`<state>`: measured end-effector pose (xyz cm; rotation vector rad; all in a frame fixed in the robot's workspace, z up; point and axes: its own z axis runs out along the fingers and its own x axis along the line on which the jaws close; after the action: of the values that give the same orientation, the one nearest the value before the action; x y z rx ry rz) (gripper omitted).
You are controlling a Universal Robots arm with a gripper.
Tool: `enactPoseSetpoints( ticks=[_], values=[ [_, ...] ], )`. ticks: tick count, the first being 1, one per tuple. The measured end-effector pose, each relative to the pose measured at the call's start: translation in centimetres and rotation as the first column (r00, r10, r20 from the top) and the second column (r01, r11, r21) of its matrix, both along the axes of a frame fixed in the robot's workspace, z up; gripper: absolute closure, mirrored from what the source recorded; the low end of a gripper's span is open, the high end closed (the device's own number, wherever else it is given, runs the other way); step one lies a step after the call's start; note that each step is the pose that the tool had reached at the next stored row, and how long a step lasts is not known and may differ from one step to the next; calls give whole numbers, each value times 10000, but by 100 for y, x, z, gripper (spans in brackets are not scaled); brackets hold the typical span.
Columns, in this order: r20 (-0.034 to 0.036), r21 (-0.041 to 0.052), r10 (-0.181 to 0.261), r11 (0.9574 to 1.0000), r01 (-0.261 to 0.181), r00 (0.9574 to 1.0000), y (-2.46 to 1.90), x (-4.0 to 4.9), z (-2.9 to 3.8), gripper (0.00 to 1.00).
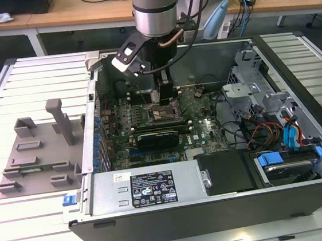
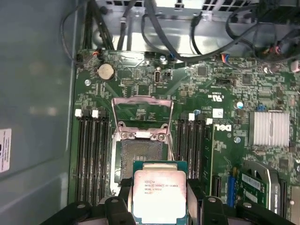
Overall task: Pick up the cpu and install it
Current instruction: 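Place the cpu into insertion slot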
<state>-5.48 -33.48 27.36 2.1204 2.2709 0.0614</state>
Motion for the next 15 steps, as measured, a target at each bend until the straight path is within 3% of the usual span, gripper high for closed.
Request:
enactPoseSetpoints(
  ticks=[6,9,15],
  values=[
    [24,16,14,10000,-14,10000,1,0,-4,45],
    [62,58,12,10000,-12,10000,0,-1,-38,45],
    [73,132,11,9999,-12,10000,1,4,-85,45]
  ],
)
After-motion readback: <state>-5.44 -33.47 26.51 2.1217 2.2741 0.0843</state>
